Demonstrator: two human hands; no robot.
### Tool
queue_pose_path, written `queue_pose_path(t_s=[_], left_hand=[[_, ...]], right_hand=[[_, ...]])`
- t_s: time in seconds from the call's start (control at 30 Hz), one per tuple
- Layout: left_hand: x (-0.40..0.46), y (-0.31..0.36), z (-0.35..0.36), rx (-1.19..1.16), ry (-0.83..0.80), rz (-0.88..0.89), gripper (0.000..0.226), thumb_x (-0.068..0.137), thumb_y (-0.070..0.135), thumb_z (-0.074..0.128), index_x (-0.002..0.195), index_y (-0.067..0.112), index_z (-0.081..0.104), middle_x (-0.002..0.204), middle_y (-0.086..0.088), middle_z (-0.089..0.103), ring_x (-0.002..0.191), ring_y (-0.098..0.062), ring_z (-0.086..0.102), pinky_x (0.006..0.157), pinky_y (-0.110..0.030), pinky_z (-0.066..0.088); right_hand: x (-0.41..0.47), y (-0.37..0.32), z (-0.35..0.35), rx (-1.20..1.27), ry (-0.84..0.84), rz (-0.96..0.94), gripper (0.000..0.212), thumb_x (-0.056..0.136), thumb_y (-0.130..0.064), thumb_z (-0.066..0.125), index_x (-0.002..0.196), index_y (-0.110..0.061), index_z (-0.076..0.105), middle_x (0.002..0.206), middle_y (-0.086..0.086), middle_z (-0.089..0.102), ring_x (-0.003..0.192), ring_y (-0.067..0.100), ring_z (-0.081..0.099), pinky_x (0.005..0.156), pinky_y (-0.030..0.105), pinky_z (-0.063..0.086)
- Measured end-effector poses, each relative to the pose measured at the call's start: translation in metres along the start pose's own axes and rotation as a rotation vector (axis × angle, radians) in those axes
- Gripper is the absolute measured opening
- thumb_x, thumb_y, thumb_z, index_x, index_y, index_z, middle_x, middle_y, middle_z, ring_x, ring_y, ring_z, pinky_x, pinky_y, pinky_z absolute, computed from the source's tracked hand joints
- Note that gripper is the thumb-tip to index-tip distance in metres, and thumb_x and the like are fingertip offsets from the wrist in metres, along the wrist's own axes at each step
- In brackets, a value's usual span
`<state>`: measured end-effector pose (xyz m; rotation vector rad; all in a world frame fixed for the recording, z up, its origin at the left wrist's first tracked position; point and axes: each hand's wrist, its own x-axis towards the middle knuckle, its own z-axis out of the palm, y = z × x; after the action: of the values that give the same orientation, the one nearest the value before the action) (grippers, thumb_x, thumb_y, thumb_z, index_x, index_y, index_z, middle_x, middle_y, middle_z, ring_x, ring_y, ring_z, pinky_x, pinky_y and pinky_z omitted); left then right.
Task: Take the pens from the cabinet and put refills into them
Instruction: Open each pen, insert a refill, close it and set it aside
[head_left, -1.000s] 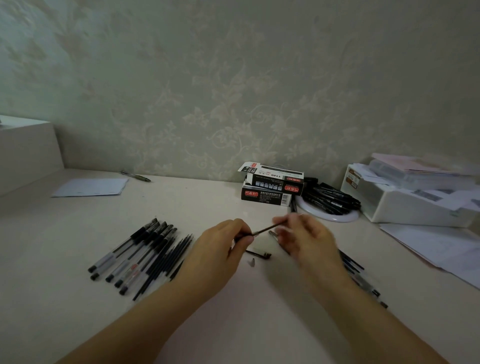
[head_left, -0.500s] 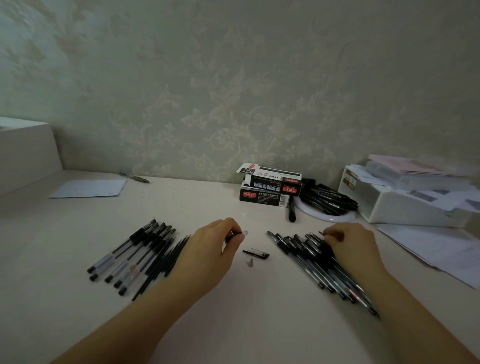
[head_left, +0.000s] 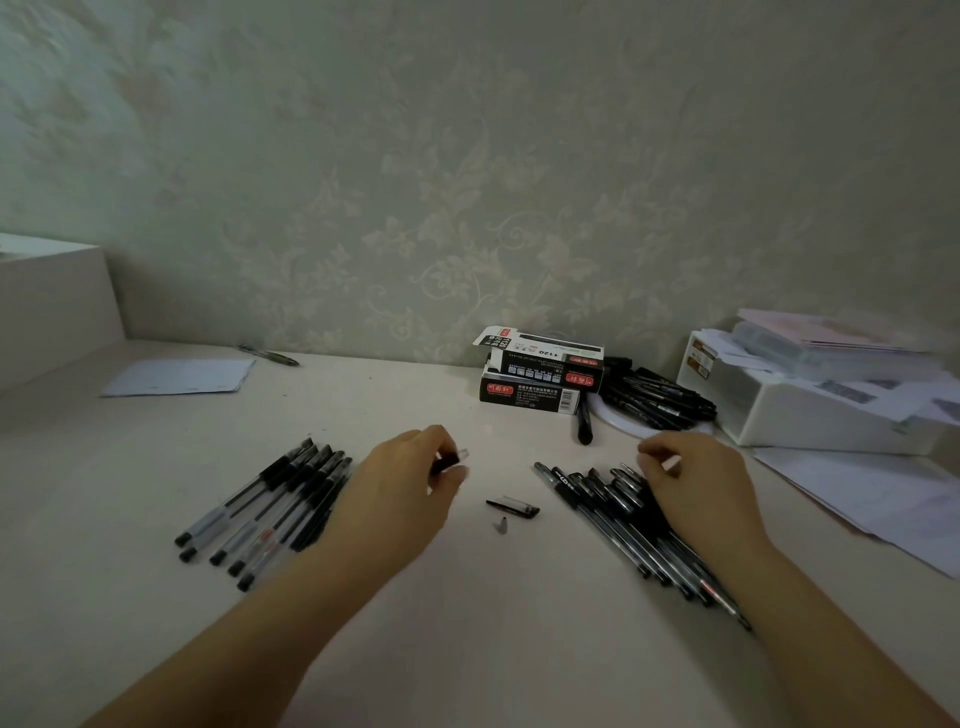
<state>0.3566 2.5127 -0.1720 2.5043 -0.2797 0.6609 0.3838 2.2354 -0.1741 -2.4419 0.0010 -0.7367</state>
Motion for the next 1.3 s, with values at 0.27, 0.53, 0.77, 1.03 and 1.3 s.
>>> queue_pose_path(t_s=[0.27, 0.53, 0.77, 1.03, 1.3], left_hand=[[0.003, -0.025, -0.026, 0.411, -0.286, -0.258, 0.024, 0.086, 0.043, 0.060, 0.091, 0.021, 0.051, 0.092, 0.004, 0.056, 0.078, -0.014, 0.050, 0.067, -0.027, 0.044], [0.003, -0.020, -0.020, 0.451, -0.378, -0.226, 0.018, 0.093, 0.031, 0.054, 0.099, 0.015, 0.058, 0.101, -0.001, 0.063, 0.089, -0.017, 0.059, 0.076, -0.031, 0.052], [0.001, -0.021, -0.013, 0.481, -0.309, -0.213, 0.007, 0.095, 0.023, 0.046, 0.091, 0.018, 0.049, 0.088, 0.003, 0.049, 0.081, -0.012, 0.048, 0.067, -0.025, 0.043], [0.001, -0.017, -0.001, 0.479, -0.268, -0.186, 0.009, 0.097, 0.020, 0.043, 0.094, 0.014, 0.049, 0.100, -0.003, 0.046, 0.091, -0.018, 0.057, 0.064, -0.025, 0.037], [0.004, 0.001, -0.002, 0.516, -0.005, -0.090, 0.013, 0.100, 0.027, 0.036, 0.093, 0.017, 0.039, 0.096, 0.004, 0.039, 0.070, -0.011, 0.053, 0.049, -0.020, 0.026]], right_hand=[[-0.036, -0.057, 0.024, 0.094, -0.081, -0.387, 0.013, 0.093, -0.018, 0.064, 0.101, -0.020, 0.074, 0.094, -0.010, 0.066, 0.081, 0.005, 0.061, 0.074, 0.026, 0.054], [-0.045, -0.064, 0.037, 0.110, -0.183, -0.425, 0.014, 0.094, -0.020, 0.062, 0.101, -0.022, 0.074, 0.092, -0.016, 0.064, 0.075, 0.000, 0.058, 0.071, 0.010, 0.046], [-0.048, -0.066, 0.040, 0.153, -0.230, -0.398, 0.014, 0.093, -0.019, 0.063, 0.100, -0.022, 0.075, 0.090, -0.017, 0.063, 0.075, -0.005, 0.056, 0.070, 0.004, 0.041], [-0.049, -0.068, 0.040, 0.146, -0.272, -0.366, 0.015, 0.095, -0.022, 0.061, 0.103, -0.023, 0.074, 0.093, -0.016, 0.064, 0.079, 0.000, 0.058, 0.071, 0.008, 0.042], [-0.048, -0.073, 0.039, 0.482, -0.264, -0.090, 0.012, 0.089, -0.025, 0.070, 0.100, -0.029, 0.074, 0.090, -0.017, 0.070, 0.078, 0.001, 0.066, 0.071, 0.011, 0.050]])
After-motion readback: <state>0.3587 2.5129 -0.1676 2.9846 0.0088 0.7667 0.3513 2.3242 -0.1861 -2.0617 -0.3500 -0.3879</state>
